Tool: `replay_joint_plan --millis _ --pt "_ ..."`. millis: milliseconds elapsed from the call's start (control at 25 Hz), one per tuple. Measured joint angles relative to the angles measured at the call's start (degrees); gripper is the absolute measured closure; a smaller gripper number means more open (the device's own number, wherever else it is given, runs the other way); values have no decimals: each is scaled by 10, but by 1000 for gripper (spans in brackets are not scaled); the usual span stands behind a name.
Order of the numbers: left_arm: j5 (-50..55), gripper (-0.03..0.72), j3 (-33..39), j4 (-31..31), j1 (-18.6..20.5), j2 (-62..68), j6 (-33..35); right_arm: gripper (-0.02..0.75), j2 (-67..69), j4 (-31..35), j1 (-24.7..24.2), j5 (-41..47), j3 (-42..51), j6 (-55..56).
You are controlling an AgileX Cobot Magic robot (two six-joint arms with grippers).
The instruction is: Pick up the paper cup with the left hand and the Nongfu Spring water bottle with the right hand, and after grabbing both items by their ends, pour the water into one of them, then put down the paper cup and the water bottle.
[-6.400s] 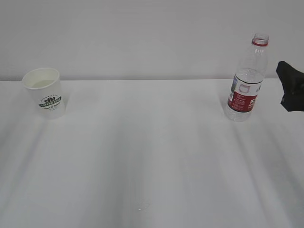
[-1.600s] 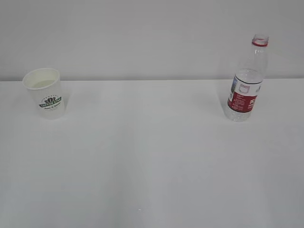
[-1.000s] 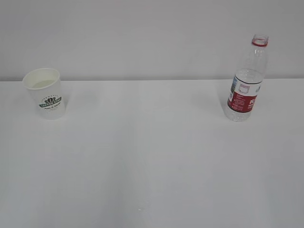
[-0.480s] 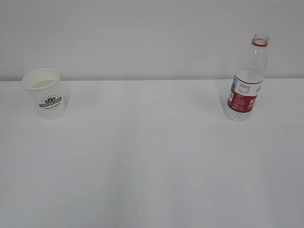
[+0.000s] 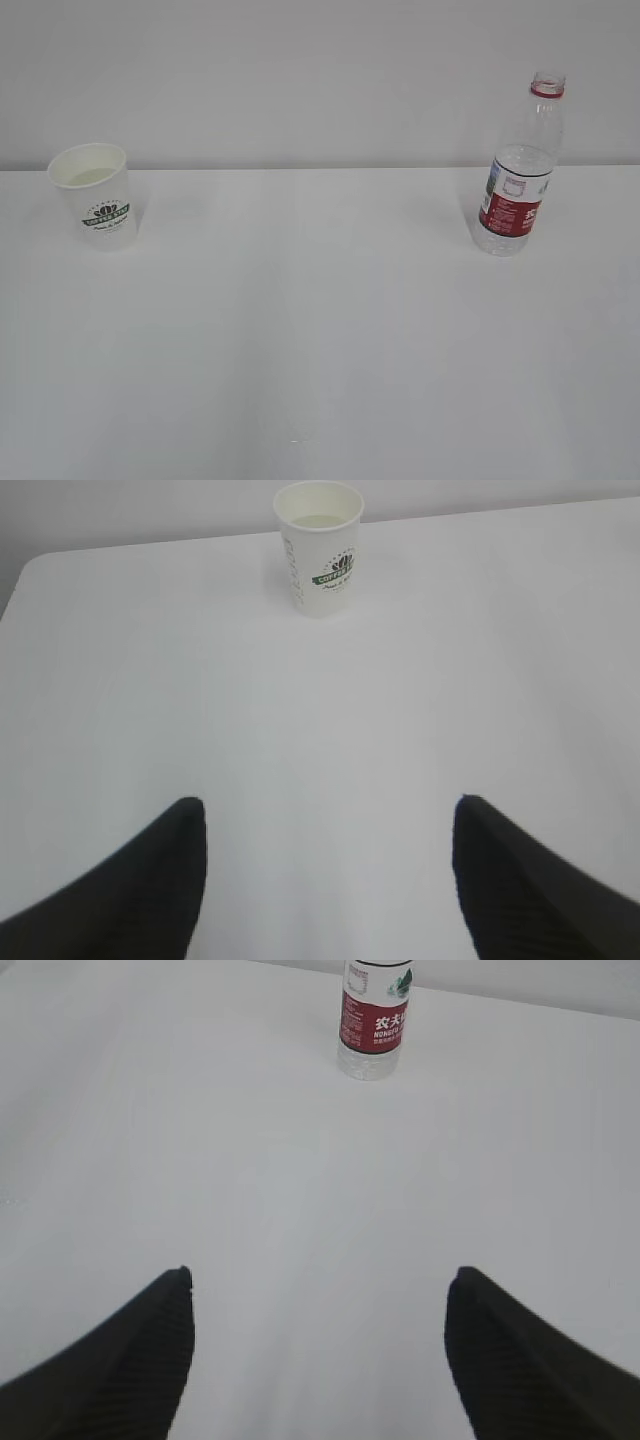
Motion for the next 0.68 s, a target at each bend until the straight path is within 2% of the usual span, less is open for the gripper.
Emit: replay_joint_plan --millis 680 --pt "0 129 0 0 0 0 0 151 0 0 0 0 0 0"
